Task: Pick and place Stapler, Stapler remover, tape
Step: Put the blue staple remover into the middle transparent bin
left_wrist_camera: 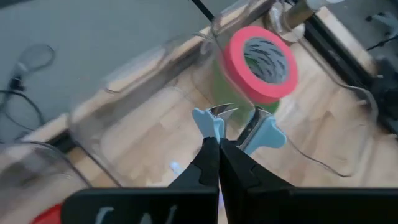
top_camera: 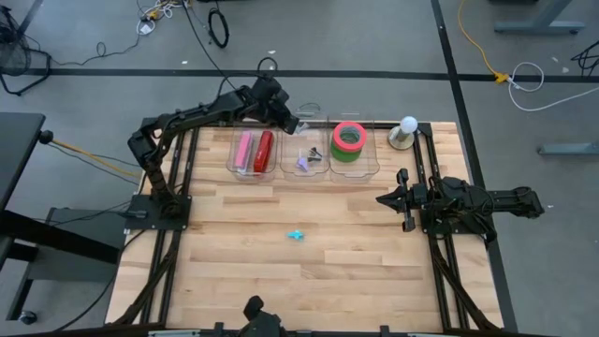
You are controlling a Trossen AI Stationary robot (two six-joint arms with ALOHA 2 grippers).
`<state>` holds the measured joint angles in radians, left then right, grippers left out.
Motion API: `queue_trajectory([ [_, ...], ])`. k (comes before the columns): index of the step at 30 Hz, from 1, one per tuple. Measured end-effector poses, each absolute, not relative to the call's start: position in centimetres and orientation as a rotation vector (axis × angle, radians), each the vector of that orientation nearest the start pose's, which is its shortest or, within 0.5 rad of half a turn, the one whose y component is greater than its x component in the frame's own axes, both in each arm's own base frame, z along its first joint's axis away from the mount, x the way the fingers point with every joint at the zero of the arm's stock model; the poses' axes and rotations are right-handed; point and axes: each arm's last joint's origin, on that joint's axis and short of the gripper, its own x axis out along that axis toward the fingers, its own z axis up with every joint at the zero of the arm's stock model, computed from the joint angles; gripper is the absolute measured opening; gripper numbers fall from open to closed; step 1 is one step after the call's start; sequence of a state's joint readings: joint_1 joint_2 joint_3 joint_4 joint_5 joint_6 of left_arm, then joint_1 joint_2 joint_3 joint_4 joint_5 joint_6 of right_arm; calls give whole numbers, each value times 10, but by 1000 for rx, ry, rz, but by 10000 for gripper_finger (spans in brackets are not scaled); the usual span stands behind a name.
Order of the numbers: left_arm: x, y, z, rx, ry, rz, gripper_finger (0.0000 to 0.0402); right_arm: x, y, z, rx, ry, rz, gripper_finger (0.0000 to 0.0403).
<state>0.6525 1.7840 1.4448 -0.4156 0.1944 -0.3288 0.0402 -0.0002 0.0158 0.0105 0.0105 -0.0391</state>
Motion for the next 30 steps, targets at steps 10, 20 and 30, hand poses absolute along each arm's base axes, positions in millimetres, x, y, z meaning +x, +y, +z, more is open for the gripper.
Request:
queue_trajectory([
  [10, 320, 251, 248, -625, 677, 574, 0, 97, 4, 170, -38, -27, 29, 18],
  [20, 328, 257, 222, -614, 737, 566, 0, 97, 4, 170, -38, -27, 30, 18],
  [30, 327, 262, 221, -608, 717, 581, 2, 97, 4, 170, -38, -27, 29, 18],
])
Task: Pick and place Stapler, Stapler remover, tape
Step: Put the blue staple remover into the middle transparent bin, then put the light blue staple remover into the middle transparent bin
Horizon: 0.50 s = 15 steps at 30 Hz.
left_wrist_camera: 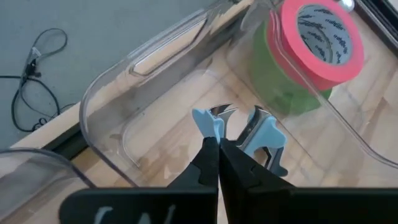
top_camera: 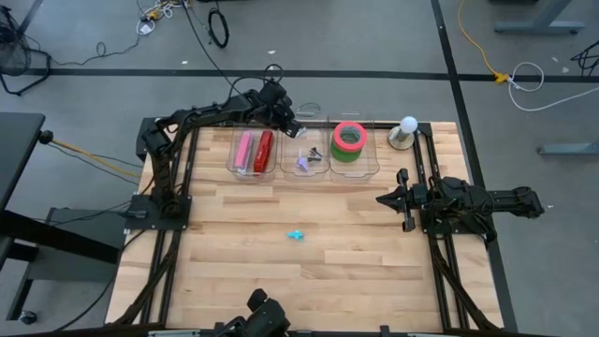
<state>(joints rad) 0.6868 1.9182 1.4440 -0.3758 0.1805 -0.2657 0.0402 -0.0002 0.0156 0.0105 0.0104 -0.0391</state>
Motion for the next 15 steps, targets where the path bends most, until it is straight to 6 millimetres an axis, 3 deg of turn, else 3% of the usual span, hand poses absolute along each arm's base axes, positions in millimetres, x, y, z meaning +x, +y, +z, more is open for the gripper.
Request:
queue_trajectory([
  [8, 329, 263, 223, -593, 687, 581, 39, 97, 4, 170, -38, -27, 29, 18],
  [15, 329, 263, 223, -592, 686, 581, 108, 97, 4, 170, -38, -27, 29, 18],
])
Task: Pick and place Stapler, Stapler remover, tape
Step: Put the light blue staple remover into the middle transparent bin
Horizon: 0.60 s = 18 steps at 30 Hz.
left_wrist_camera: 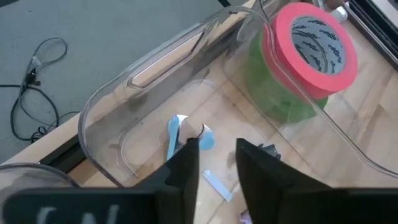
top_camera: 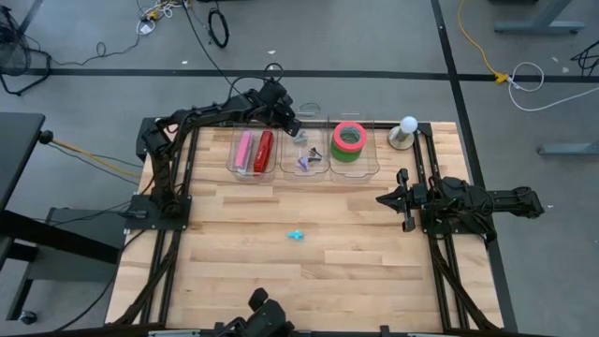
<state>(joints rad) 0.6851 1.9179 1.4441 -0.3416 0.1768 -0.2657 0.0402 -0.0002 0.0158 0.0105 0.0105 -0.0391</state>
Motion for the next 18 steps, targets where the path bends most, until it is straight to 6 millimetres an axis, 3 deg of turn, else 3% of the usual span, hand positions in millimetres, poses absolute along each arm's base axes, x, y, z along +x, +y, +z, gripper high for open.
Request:
queue_trajectory([
  [9, 330, 262, 223, -571, 690, 624, 184, 97, 4, 170, -38, -27, 29, 18],
  [18, 330, 261, 225, -581, 684, 607, 204, 97, 4, 170, -38, -27, 29, 18],
])
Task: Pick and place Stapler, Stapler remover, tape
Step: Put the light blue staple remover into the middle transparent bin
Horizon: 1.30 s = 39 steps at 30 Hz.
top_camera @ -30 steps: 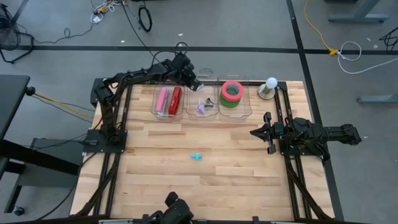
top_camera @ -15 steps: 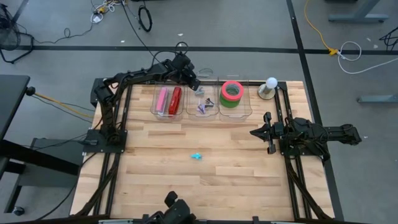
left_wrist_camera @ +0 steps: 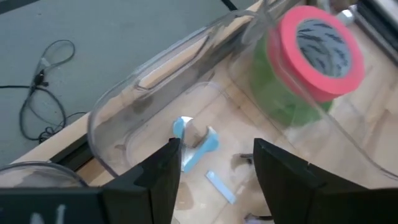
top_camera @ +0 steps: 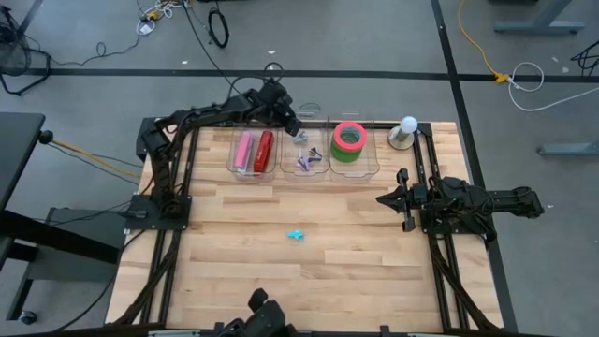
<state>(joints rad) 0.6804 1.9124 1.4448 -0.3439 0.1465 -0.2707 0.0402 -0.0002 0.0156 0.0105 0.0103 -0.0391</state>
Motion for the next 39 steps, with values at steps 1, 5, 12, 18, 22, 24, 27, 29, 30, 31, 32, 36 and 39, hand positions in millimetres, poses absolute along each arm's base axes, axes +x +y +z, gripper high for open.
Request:
queue_trajectory([
  [1, 329, 261, 227, -584, 680, 597, 203, 97, 4, 170, -38, -27, 29, 18],
  [5, 326, 256, 239, -584, 659, 562, 198, 97, 4, 170, -38, -27, 29, 18],
  [12, 321, 243, 268, -551, 605, 537, 195, 97, 4, 170, -38, -27, 29, 18],
  [18, 320, 226, 291, -494, 563, 505, 195, 97, 4, 170, -38, -27, 29, 18],
  [22, 320, 214, 303, -471, 540, 479, 195, 97, 4, 170, -38, -27, 29, 18],
  [24, 322, 208, 307, -461, 536, 471, 195, 97, 4, 170, -38, -27, 29, 18],
  [27, 324, 199, 311, -446, 534, 460, 195, 97, 4, 170, -38, -27, 29, 18],
  [29, 325, 193, 312, -445, 548, 446, 195, 97, 4, 170, -38, -27, 29, 18],
  [30, 327, 190, 311, -441, 553, 437, 195, 97, 4, 170, -38, -27, 29, 18],
  [31, 328, 186, 310, -434, 566, 426, 195, 97, 4, 170, -38, -27, 29, 18],
  [32, 329, 183, 309, -427, 585, 416, 195, 97, 4, 170, -38, -27, 29, 18],
  [36, 332, 166, 305, -384, 667, 368, 195, 97, 4, 170, -38, -27, 29, 18],
  [39, 334, 154, 301, -351, 733, 337, 195, 97, 4, 170, -38, -27, 29, 18],
])
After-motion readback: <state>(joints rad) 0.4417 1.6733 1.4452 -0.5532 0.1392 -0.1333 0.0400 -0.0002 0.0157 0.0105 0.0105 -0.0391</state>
